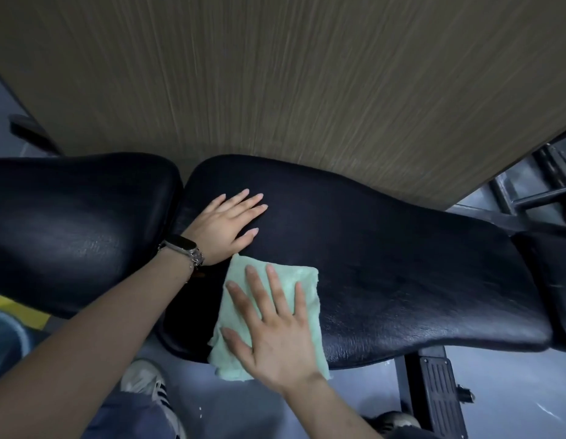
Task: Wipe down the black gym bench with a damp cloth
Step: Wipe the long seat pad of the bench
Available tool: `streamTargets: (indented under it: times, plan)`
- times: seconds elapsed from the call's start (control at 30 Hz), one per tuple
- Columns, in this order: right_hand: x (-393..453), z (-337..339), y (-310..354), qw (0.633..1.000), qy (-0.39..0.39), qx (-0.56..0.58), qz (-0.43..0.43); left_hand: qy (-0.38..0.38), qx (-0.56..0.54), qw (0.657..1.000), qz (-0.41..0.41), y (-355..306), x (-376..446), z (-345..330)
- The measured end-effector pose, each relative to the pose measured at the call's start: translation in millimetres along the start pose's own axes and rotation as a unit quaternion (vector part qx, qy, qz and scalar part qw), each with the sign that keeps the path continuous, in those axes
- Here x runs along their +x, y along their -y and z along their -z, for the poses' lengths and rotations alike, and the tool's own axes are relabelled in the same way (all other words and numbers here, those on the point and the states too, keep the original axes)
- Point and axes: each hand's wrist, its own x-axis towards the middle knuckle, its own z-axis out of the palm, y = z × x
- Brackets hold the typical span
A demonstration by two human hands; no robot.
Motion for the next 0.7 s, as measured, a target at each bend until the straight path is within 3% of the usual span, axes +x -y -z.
streamTargets:
  times: [0.37,0.7]
  plan:
    - [-20.0,7.1,-33.8,1.000,-0.011,0.011,0.014,0.029,0.040,0.998,-0.038,24.2,-10.9,11.0]
    - [-51.1,15.9,-81.7,0.999,-0.011,0.001,-0.047,0.071,0.080,0.993,-0.046,65.7,-27.6,31.1]
